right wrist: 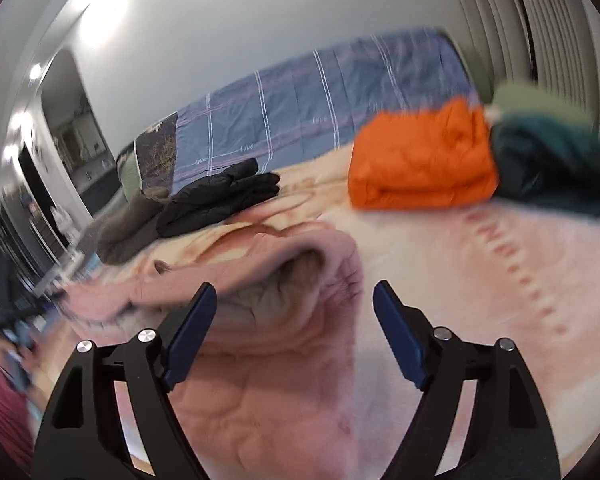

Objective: Fold large clothes
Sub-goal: 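Open both grippers and release the folded hem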

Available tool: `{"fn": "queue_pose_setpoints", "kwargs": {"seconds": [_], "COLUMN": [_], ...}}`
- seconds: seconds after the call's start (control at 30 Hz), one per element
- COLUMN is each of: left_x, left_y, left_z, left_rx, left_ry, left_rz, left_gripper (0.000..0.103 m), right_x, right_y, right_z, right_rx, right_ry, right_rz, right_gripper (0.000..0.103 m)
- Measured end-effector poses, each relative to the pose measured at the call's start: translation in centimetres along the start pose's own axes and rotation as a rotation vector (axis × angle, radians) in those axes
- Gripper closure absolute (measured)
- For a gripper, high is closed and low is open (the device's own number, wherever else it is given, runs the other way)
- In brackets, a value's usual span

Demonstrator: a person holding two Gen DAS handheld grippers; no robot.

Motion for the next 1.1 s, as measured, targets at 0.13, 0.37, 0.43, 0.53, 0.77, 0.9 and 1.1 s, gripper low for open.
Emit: {"fn": "queue_pose_setpoints", "kwargs": {"seconds": [0.13, 0.37, 0.43, 0.53, 0.77, 0.9, 1.1], "left_x": [3.2, 1.9, 1.0, -0.3, -3.6, -5.0, -4.4], "left_y": [2.5, 7.0, 7.9, 8.4, 8.0, 6.7, 3.7], "left_z": [0.7, 5.9, 7.3, 8.9, 10.2, 10.4, 10.6], "left_rx": [-0.074, -0.322, -0.376, -0.431, -0.463, -0.438, -0.415], "left_ry": [-0.05, -0.114, -0.093, -0.073, -0.032, -0.005, -0.027], "left_rz": [0.054, -0.039, -0.065, -0.097, -0.18, -0.184, -0.113], "left_gripper": [0.017, 0.017, 0.017, 0.02, 0.051, 0.051, 0.051], "right_x": [0.3, -2.1, -2.5, -2.9, -4.3, -5.6, -5.9], "right_y": [2.2, 4.2, 4.3, 4.2, 4.3, 3.6, 0.8], "right_z": [-1.5, -3.9, -4.4, -5.2, -6.2, -6.0, -6.0], "right_rx": [0.126, 0.183, 0.187, 0.208, 0.235, 0.217, 0.208], "right_ry": [0.059, 0.11, 0.107, 0.104, 0.088, 0.069, 0.08], "right_rz": [-0.045, -0.128, -0.137, -0.146, -0.17, -0.188, -0.14], "right_gripper": [0.02, 0.02, 0.02, 0.021, 0.021, 0.023, 0.027]}}
Point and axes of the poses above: each gripper's, at about its wrist camera, not at the fingertips, and x roughly against the way its jaws point, z to its right, y to its underside, the point moved 1 cm from there along -x, roughly the way its jaws point, and after that the axes turned 14 degrees about -z, right-handed, at the moved point
